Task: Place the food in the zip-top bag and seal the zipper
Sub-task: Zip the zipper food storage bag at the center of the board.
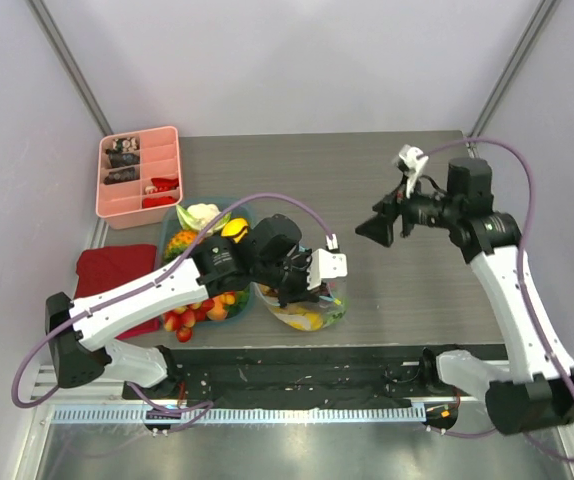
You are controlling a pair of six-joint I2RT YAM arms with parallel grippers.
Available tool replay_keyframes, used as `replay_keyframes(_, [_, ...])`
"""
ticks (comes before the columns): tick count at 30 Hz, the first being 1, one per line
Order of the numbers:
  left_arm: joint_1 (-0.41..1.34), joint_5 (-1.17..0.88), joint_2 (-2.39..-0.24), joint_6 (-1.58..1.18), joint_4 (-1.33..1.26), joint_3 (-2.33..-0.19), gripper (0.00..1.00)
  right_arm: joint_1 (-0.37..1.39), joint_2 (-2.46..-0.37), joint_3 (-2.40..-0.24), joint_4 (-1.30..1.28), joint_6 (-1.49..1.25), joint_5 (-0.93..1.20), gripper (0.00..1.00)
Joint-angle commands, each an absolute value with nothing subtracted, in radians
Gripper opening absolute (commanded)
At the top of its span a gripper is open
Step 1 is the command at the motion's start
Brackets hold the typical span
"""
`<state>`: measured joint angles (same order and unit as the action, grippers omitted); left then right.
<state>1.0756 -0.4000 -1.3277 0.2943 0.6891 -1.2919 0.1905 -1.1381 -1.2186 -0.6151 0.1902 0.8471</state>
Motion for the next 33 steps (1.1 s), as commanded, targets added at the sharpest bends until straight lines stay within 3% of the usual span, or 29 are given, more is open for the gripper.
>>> replay_keyframes(1, [1.048,-0.397,-1.354,0.203,0.572,-1.361,0.00,0.137,-0.940,-1.114,-0.822,0.469,0.934,0.84])
replay_keyframes(12, [0.980,-0.465,-1.447,0.146,0.575,-1.448,0.00,0.138,-0.629,-0.833,-0.776,0.629,1.005,0.75])
replay_keyframes(23, [0.982,-0.476,-1.450,0.161,0.583,-1.443,0.00,0.167,-0.724,-0.762,-0.526,0.500,1.048,0.67])
replay_keyframes(33, [0.977,-0.491,-1.465,0.155,0.597,-1.445,0.00,0.370,-0.750,-0.724,-0.379,0.431,0.922,0.60])
